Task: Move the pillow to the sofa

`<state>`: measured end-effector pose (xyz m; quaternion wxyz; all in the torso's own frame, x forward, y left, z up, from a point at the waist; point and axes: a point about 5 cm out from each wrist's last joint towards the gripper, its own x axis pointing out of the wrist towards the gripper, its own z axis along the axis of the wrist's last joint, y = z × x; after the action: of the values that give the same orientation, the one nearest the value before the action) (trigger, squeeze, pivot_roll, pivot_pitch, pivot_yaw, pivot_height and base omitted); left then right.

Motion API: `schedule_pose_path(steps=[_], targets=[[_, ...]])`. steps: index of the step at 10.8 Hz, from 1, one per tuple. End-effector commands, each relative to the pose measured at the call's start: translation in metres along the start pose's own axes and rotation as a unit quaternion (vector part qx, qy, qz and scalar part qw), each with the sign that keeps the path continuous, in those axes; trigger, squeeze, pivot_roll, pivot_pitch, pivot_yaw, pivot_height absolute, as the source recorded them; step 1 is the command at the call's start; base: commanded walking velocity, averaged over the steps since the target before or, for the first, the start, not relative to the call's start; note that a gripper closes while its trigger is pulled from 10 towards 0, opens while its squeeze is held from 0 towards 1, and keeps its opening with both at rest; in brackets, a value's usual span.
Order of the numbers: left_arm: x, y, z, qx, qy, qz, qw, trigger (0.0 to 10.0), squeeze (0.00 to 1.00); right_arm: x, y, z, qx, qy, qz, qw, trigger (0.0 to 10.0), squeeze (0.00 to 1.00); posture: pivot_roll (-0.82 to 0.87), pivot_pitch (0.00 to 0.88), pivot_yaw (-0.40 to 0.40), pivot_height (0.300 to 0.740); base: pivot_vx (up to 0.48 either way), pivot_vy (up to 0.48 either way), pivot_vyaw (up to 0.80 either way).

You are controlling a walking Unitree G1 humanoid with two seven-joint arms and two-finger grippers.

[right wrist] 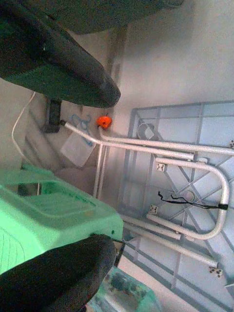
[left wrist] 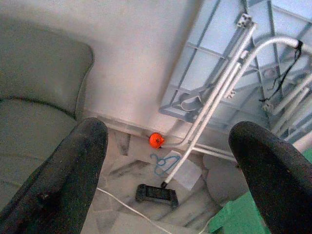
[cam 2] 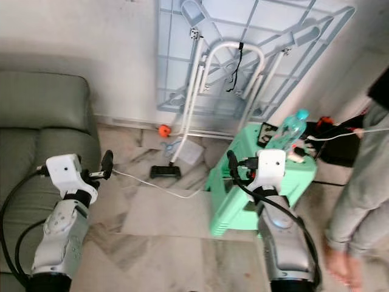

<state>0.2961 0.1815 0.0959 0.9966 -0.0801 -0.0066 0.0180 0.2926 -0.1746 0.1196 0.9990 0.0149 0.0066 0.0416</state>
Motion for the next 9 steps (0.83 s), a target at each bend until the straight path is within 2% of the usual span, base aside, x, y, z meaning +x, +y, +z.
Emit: schedule_pose_path(steps=[1,5,7,9], targets=[[0.005,-0.007,0.0,0.009,0.009,-0.022,1.0,10.0,0.0,-0.003,-0.006,-0.005,0.008,0.003,-0.021,1.0,10.0,0.0,-0.1,0.05,-0.087,0.74,0.0,0.0,0.0],[0.012,-0.003,0.013,0.044,0.011,-0.062,0.997,10.0,0.0,-0.003,0.006,-0.017,0.048,0.001,-0.05,0.998,10.0,0.0,-0.06,0.068,0.013,0.74,0.0,0.0,0.0],[0.011,0.002,0.014,0.058,0.011,-0.058,0.997,10.0,0.0,-0.003,0.01,-0.019,0.056,0.0,-0.05,0.997,10.0,0.0,-0.05,0.072,0.018,0.74,0.0,0.0,0.0],[0.008,-0.002,0.01,0.054,0.021,-0.065,0.996,10.0,0.0,-0.001,0.008,-0.019,0.054,-0.002,-0.048,0.997,10.0,0.0,-0.05,0.07,0.016,0.74,0.0,0.0,0.0]])
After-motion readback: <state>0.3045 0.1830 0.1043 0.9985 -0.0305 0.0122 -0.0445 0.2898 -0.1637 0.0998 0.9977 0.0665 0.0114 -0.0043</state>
